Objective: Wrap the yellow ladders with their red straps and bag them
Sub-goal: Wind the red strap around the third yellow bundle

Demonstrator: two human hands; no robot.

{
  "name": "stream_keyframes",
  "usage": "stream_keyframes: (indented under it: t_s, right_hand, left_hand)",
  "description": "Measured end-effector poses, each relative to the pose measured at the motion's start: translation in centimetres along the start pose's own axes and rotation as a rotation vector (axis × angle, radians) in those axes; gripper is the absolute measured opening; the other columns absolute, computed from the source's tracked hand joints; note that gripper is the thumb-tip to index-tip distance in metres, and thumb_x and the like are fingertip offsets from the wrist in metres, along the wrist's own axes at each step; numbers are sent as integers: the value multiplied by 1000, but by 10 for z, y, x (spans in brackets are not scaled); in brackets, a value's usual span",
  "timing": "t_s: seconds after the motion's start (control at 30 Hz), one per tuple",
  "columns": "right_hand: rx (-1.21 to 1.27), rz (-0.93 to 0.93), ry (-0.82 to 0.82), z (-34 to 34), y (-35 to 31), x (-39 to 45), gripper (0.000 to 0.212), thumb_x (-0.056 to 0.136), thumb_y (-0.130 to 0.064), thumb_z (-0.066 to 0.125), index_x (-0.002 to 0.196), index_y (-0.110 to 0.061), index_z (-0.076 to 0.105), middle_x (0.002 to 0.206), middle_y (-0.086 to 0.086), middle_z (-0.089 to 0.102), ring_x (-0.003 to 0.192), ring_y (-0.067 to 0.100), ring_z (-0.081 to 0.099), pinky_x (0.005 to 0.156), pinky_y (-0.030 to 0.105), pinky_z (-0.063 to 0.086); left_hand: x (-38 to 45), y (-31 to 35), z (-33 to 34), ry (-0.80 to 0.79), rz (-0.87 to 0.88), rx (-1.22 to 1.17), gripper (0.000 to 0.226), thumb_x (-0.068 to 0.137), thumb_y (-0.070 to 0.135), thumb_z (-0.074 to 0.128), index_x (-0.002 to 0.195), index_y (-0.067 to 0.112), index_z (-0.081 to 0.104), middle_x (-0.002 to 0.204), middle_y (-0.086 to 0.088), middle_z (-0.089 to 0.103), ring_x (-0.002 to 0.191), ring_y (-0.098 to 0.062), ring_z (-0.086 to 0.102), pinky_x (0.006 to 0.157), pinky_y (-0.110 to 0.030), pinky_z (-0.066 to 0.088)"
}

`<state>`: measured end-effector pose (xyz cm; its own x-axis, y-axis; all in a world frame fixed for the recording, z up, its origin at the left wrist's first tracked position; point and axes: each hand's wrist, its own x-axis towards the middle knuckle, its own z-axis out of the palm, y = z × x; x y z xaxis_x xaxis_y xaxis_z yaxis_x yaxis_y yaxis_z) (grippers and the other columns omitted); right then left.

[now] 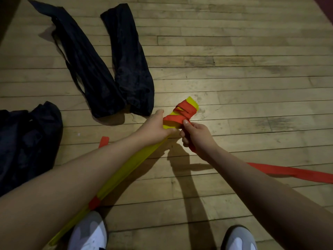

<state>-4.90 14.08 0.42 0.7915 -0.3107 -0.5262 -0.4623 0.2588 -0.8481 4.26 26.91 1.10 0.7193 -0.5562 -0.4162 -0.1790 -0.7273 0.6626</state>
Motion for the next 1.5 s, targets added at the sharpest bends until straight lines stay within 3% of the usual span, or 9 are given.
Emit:
stream_keyframes:
  t_s: [0.07, 0.2, 0.33, 0.53, 0.77, 0.93, 1.13, 1.3, 1.5]
  right_hand:
    - [-79, -6, -29, -1, -1, -1, 30, 102, -21, 43, 80, -4, 55, 55, 2, 53, 42, 10, 43, 41, 19, 35]
    - [-123, -40, -107, -1, 0, 1, 26, 102, -17, 45, 91, 3, 58, 63, 8, 55, 45, 13, 45, 46, 24, 39]
    - [-136, -96, -106, 1, -5, 3, 23, 101, -14, 46, 90, 0, 61, 63, 9, 58, 46, 15, 47, 47, 23, 39]
    - [-60, -78, -72, 2, -9, 1, 19, 100, -11, 46, 92, 2, 58, 64, 8, 59, 47, 16, 47, 49, 25, 40]
    - [95, -47, -19, -3, -7, -6, 17, 97, -11, 50, 83, -3, 57, 63, 7, 59, 47, 17, 47, 49, 29, 36]
    - [93, -41, 17, -3, 7, -13, 19, 96, -18, 55, 79, -8, 57, 63, 3, 59, 49, 12, 47, 50, 28, 37]
    - [67, -40, 36, 13, 7, -10, 24, 98, -14, 52, 78, -4, 61, 61, 8, 58, 46, 14, 47, 50, 29, 39]
    - [16, -22, -7, 24, 4, -14, 21, 99, -8, 46, 84, -2, 59, 65, 9, 61, 47, 15, 50, 50, 30, 45]
    - [-15, -33, -96, 30, 8, -24, 20, 100, -13, 47, 93, 0, 61, 71, 12, 66, 52, 17, 55, 55, 31, 47]
  left_hand:
    - [2, -1, 1, 54, 47, 99, 37, 84, 39, 70, 111, 13, 61, 101, -4, 56, 99, -24, 57, 77, -31, 45]
    - [-2, -1, -4, 202, 95, 304, 28, 83, 43, 68, 93, 21, 52, 99, -1, 37, 100, -20, 36, 87, -36, 36]
    - [-7, 3, -3, 225, 256, 269, 35, 84, 20, 66, 113, 18, 47, 110, -2, 40, 93, -20, 48, 70, -33, 42]
    - [-6, 15, 1, 152, 245, 425, 41, 92, 10, 52, 124, 15, 27, 86, -6, 58, 67, -22, 59, 61, -39, 54]
    - [-3, 21, -1, 63, 208, 485, 45, 92, 28, 49, 126, 10, 26, 116, -14, 43, 100, -31, 50, 80, -37, 39]
    - [-9, 14, -10, -81, 194, 360, 34, 93, 26, 48, 119, 16, 30, 112, -2, 28, 107, -23, 35, 84, -31, 24]
    - [-19, 2, -22, 83, 217, 431, 66, 88, 29, 66, 141, 16, 27, 128, -8, 42, 114, -24, 48, 90, -35, 43]
    - [-25, -4, -30, 177, 243, 613, 42, 84, 39, 67, 116, 17, 50, 102, 1, 39, 88, -15, 43, 71, -31, 43]
    - [-32, -12, -31, 239, 296, 709, 37, 86, 29, 64, 113, 12, 47, 114, -7, 39, 98, -22, 45, 71, -31, 40]
